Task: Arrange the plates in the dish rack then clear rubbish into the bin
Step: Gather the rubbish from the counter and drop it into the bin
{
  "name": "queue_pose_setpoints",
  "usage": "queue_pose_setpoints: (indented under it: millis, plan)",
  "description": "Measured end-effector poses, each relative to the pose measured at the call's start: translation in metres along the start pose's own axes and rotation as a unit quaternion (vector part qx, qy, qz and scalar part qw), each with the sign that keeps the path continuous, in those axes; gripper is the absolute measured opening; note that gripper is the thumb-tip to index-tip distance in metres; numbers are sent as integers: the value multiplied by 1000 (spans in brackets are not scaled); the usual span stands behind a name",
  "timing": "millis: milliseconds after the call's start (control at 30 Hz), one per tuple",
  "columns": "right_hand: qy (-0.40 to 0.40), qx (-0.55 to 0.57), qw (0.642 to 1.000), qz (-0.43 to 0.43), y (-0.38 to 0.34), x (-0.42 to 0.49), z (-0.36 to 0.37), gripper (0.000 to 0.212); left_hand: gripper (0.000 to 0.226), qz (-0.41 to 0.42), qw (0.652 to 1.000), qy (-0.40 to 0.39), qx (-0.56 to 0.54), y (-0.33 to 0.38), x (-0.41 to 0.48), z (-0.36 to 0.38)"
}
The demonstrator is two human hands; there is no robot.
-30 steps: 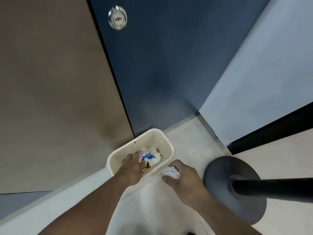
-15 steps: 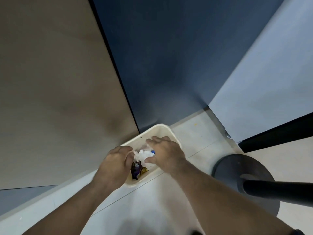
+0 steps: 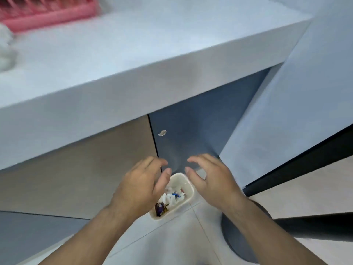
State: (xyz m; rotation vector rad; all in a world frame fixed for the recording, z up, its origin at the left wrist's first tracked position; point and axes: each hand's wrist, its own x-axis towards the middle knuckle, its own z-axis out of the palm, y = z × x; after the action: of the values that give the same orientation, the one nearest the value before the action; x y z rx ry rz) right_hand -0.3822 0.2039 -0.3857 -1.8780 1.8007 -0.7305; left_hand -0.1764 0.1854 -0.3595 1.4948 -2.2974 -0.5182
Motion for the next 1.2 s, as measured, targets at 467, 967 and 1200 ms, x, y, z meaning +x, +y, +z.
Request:
queue_pose_setpoints:
  millis: [467,967,1200]
  plan:
    - [24,24,995,-91,-169,8,-199,34,41,14,992,122,-11,97,-22,-226]
    - [-27,-31,992,-120,-320,33,-86,32,23,-6,983,182,-20,-51,-68,-332]
    - [-31,-62,993,-97,-394,75,-21,40,18,-2,981,191,-18,-116,-62,-365]
